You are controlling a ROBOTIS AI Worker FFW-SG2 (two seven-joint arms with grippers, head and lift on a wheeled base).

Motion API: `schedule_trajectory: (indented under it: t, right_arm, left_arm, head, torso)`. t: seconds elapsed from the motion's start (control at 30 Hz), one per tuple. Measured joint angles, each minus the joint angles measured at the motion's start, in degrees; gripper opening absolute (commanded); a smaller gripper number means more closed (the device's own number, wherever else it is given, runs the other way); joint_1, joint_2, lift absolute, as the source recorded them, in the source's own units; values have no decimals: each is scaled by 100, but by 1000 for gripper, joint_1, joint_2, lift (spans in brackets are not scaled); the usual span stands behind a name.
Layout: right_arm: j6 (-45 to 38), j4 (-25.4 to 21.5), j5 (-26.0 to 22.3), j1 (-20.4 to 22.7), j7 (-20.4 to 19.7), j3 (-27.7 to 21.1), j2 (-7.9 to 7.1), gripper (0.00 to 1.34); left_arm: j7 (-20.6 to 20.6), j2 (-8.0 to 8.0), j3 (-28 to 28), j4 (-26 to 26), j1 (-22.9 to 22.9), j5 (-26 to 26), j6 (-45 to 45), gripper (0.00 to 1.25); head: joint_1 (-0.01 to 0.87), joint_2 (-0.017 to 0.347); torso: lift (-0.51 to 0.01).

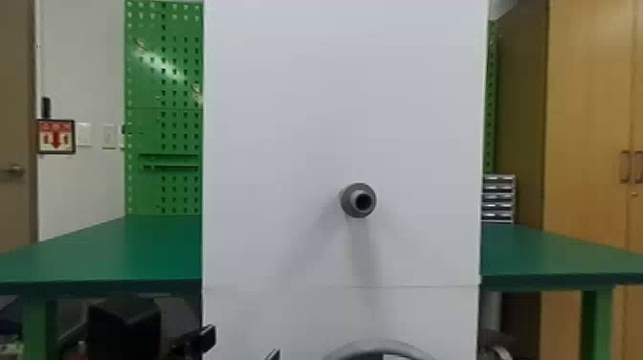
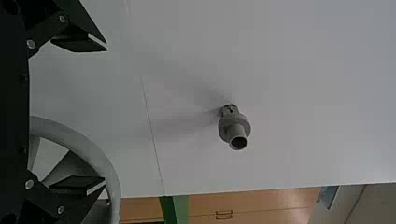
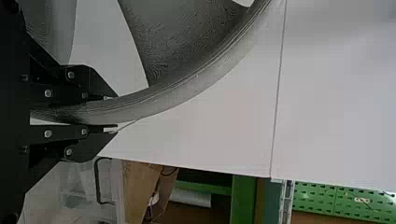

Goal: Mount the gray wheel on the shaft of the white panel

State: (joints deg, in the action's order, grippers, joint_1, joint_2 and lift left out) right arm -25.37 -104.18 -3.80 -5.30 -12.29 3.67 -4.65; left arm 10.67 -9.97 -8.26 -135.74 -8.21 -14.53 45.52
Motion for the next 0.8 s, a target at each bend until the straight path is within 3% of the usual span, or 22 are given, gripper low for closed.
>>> schedule_trajectory:
  t: [0.3, 0.8]
  right_arm:
    - [-990, -654, 78, -335, 67, 9, 111, 97]
    - [-2608, -1536, 100, -1335, 364, 162, 10, 98]
  left_arm:
    - [-38, 4, -11, -12, 13, 10, 0, 993]
    - [-57, -6, -42, -14, 21, 38, 14, 993]
  head:
    - [38, -13]
    - [38, -13]
  torso:
    - [-500]
    - [-500]
